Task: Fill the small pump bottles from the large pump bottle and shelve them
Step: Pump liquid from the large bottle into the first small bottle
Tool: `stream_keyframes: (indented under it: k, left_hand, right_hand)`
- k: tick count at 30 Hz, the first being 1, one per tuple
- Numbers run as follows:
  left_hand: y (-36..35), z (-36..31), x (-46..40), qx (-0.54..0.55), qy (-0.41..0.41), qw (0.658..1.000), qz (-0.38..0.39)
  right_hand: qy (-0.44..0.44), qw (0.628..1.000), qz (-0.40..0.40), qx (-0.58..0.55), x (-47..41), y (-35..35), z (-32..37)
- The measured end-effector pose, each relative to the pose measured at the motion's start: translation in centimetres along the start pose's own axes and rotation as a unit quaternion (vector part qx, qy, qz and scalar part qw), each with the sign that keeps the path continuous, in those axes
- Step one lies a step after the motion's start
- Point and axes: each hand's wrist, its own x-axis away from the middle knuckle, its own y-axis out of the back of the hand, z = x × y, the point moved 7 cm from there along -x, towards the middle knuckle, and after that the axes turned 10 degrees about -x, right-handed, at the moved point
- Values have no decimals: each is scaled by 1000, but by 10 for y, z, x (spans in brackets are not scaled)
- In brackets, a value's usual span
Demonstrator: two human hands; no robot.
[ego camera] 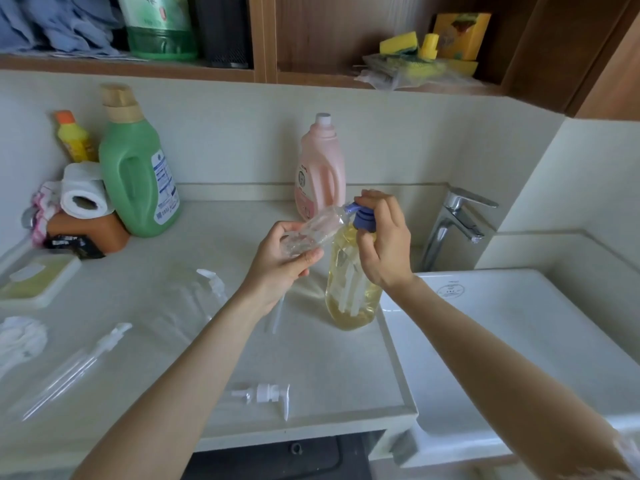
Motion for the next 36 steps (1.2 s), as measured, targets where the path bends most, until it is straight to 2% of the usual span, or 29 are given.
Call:
stream_keyframes:
  k: [9, 15, 23, 27, 31, 36]
  left_hand:
    - [-2, -6, 4, -40, -2, 999, -14]
    - [-8, -5, 3, 10, 22, 1000, 13]
    - [-11, 7, 3, 56, 60, 996, 32]
    - [-9, 12, 3, 85, 82, 992, 39]
    - [-7, 14, 4, 100, 100, 990, 12]
    - [-9, 8, 7, 92, 80, 992, 28]
  right_hand:
    - [-31, 999, 39, 7, -11, 9, 12]
    - [1, 998, 66, 12, -24, 19, 8]
    - [29, 999, -25, -30, -10, 15, 3]
    - [47, 998, -22, -19, -2, 10, -5]
    - [40, 999, -19, -7, 1, 8, -4]
    - [38, 999, 16, 33, -6, 12, 9]
